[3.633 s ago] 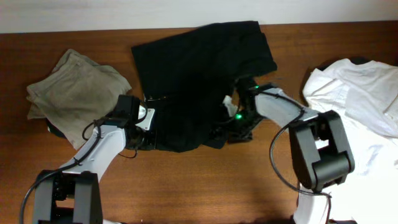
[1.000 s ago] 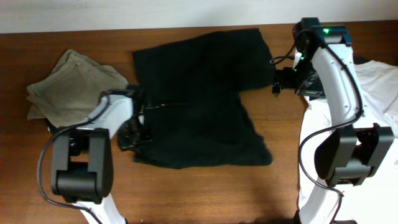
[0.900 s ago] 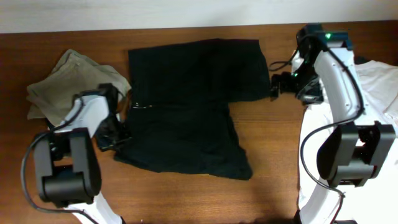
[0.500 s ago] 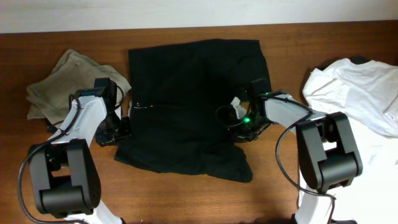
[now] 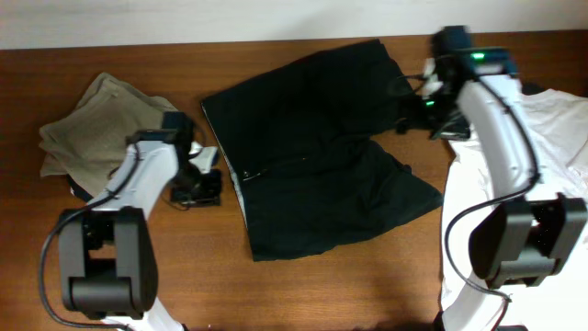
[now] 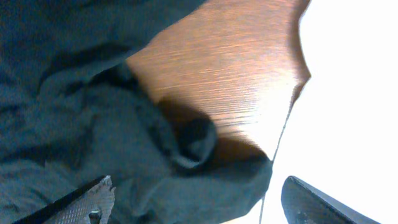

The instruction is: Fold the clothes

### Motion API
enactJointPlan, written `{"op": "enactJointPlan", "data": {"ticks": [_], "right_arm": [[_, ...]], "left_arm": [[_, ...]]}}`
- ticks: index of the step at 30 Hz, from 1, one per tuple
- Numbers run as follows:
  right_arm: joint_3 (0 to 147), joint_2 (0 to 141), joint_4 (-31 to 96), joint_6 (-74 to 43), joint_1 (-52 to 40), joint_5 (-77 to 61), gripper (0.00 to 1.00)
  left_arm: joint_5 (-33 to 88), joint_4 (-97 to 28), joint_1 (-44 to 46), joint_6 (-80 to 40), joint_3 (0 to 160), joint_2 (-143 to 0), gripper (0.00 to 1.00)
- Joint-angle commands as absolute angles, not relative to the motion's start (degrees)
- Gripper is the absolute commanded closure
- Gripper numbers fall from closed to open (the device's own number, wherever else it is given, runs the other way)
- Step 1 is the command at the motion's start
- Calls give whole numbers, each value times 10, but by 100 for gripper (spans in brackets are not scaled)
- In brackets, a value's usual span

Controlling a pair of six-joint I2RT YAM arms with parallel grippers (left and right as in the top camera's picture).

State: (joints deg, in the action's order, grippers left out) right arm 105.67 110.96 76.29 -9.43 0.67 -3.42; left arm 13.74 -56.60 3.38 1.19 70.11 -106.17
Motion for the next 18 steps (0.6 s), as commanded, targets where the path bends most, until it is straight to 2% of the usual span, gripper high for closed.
{"op": "enactJointPlan", "data": {"ticks": [1, 3, 5, 6, 8, 10, 12, 14, 16, 17, 18], "right_arm": [[1037, 1134, 762, -59, 34, -86, 16], [1003, 1139, 758, -60, 38, -87, 21], [991, 1139, 758, -60, 38, -87, 22], [990, 1139, 758, -60, 38, -86, 22], [990, 1139, 758, -61, 38, -86, 22], [990, 1139, 758, -63, 38, -86, 22], [989, 1139, 748, -62, 38, -86, 17], [974, 1139, 732, -13, 37, -127, 12], [926, 1139, 707, 32, 36, -204, 14], [872, 1139, 673, 48, 28, -248, 22], [829, 1139, 651, 70, 18, -285, 23]], "left_arm": [[191, -557, 144, 87, 703, -1053, 79], [165, -557, 203, 87, 695, -1072, 82], [164, -540, 226, 83, 672, -1104, 94], [152, -515, 228, 41, 652, -1135, 99], [151, -514, 227, 21, 648, -1180, 99], [58, -540, 223, -59, 648, -1195, 100], [-41, -583, 183, -113, 648, -1195, 100], [-63, -597, 112, -110, 648, -1195, 100], [-65, -597, 45, -106, 648, -1195, 100], [-63, -594, 24, -106, 648, -1195, 100], [-58, -592, 17, -106, 648, -1195, 100]]}}
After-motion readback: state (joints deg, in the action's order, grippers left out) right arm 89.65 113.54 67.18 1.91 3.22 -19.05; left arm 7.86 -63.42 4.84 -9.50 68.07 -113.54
